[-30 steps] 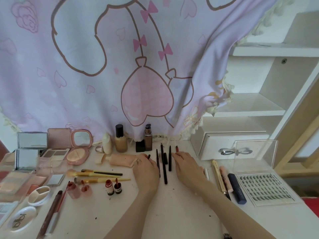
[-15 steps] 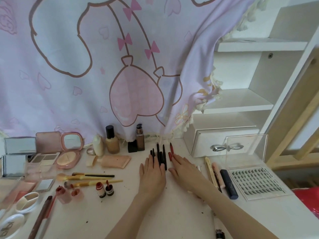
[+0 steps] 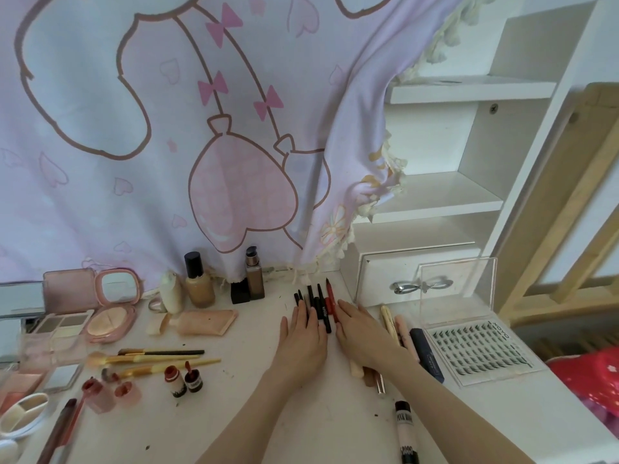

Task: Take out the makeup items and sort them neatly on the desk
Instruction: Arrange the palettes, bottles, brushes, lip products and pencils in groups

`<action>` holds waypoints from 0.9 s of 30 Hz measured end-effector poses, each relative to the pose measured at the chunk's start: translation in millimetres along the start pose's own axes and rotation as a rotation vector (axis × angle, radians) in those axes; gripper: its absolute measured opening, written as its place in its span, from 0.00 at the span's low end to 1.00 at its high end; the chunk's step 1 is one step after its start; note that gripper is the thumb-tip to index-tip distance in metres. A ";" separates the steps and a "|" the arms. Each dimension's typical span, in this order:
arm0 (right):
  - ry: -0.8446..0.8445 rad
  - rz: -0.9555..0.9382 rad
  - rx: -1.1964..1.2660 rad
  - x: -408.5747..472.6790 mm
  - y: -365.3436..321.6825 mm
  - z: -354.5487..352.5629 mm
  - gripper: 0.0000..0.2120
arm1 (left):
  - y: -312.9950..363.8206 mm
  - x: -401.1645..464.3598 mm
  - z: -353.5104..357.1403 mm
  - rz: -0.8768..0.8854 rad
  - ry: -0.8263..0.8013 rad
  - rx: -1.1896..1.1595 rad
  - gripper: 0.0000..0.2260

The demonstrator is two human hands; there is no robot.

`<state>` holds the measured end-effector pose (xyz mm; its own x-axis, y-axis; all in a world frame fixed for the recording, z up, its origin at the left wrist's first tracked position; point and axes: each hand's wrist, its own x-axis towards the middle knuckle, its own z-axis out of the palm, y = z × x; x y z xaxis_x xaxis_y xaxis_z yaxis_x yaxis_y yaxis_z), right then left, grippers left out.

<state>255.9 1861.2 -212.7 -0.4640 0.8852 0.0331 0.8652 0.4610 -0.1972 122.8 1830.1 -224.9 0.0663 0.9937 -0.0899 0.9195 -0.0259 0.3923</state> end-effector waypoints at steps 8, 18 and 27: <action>0.018 -0.013 0.082 -3.9 1.6 -7.6 0.23 | 5.2 2.1 -0.3 0.008 -0.065 0.037 0.23; -0.005 -0.022 0.064 -13.5 -0.9 -24.6 0.25 | 8.8 2.8 -0.3 0.002 -0.056 0.066 0.24; -0.037 -0.043 -0.004 -13.9 0.1 -18.9 0.19 | 11.0 6.9 -0.7 0.036 -0.076 0.105 0.23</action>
<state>266.0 1850.2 -194.7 -0.5075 0.8616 0.0056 0.8449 0.4990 -0.1927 133.1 1836.7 -220.5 0.1255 0.9810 -0.1481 0.9511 -0.0765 0.2992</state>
